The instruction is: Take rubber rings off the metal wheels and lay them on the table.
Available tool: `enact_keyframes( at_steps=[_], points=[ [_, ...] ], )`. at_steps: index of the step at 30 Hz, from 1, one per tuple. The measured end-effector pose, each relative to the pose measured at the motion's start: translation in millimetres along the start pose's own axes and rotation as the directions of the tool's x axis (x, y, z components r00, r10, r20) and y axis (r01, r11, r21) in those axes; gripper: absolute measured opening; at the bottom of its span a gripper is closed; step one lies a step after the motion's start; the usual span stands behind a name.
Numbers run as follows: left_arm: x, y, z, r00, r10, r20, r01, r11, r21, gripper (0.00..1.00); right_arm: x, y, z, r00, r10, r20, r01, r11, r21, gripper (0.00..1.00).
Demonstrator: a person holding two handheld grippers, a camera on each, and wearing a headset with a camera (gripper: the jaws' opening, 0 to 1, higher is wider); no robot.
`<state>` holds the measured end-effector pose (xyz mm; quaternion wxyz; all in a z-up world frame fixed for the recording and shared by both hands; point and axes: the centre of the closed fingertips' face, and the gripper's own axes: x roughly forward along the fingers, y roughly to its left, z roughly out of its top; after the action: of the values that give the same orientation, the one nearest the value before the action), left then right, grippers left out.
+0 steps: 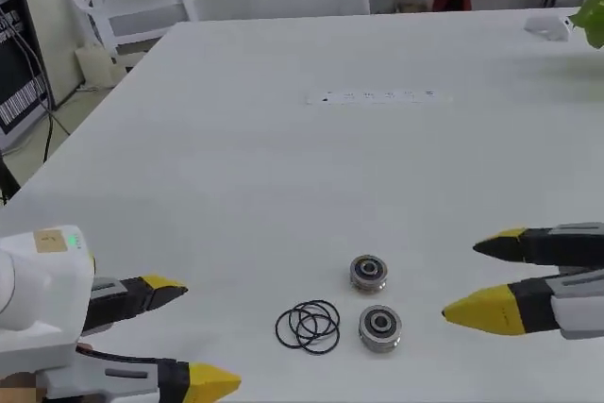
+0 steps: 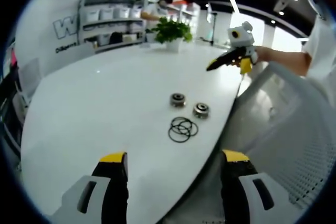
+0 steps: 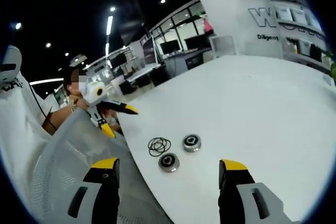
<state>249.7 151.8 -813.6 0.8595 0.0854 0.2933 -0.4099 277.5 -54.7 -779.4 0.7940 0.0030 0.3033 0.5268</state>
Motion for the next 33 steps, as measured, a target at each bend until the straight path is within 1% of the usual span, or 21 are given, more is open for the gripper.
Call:
enact_keyframes(
  at_steps=[3,6,11,13,15,18,19,22,25,27,30,33],
  points=[
    [-0.4,1.2,-0.1,1.0000,0.006,0.006,-0.006,1.000,-0.011,0.73,-2.9,0.9,-3.6,0.9999,-0.012,0.003,0.012,1.000,-0.004,0.77],
    [-1.0,2.6,-1.3,0.9999,0.011,0.010,-0.011,0.999,-0.030,0.74,-6.0,-0.8,-9.2,0.9994,-0.035,0.002,0.036,0.999,-0.007,0.79],
    [-1.6,2.4,-2.5,0.9999,0.015,0.005,-0.015,1.000,-0.027,0.74,-10.5,-4.3,-22.7,0.9976,-0.066,-0.018,0.066,0.998,-0.001,0.81],
    [-2.0,2.3,-2.9,0.9998,0.017,0.005,-0.016,0.999,-0.030,0.74,-12.8,-7.4,-34.7,0.9944,-0.091,-0.053,0.091,0.996,-0.005,0.81],
    [-2.5,2.7,-2.7,0.9998,0.020,0.009,-0.020,0.999,-0.033,0.74,-13.7,-8.8,-41.8,0.9920,-0.105,-0.069,0.105,0.994,-0.003,0.81],
    [-2.9,3.3,-2.7,0.9996,0.024,0.014,-0.023,0.999,-0.042,0.74,-13.2,-7.4,-48.3,0.9908,-0.111,-0.078,0.112,0.994,0.016,0.80],
    [-3.1,3.5,-3.2,0.9996,0.026,0.013,-0.025,0.999,-0.047,0.74,-13.1,-6.6,-51.2,0.9895,-0.114,-0.089,0.116,0.993,0.017,0.81],
    [-4.0,5.7,-8.4,0.9989,0.044,-0.015,-0.045,0.998,-0.043,0.75,-14.4,-9.4,-51.3,0.9871,-0.134,-0.088,0.137,0.990,0.029,0.83],
    [-4.4,5.9,-10.4,0.9985,0.048,-0.025,-0.049,0.998,-0.041,0.76,-15.2,-10.0,-52.3,0.9867,-0.140,-0.083,0.144,0.988,0.048,0.86],
    [-4.7,5.5,-10.3,0.9986,0.048,-0.022,-0.049,0.998,-0.045,0.76,-15.2,-9.5,-56.2,0.9851,-0.142,-0.097,0.147,0.988,0.047,0.87],
    [-5.5,6.1,-10.7,0.9986,0.052,-0.012,-0.053,0.996,-0.069,0.76,-16.5,-9.6,-64.2,0.9793,-0.151,-0.135,0.159,0.986,0.048,0.88],
    [-6.1,5.6,-10.8,0.9985,0.055,-0.006,-0.055,0.995,-0.082,0.77,-18.5,-10.1,-64.9,0.9782,-0.160,-0.132,0.168,0.984,0.051,0.87]
  ],
)
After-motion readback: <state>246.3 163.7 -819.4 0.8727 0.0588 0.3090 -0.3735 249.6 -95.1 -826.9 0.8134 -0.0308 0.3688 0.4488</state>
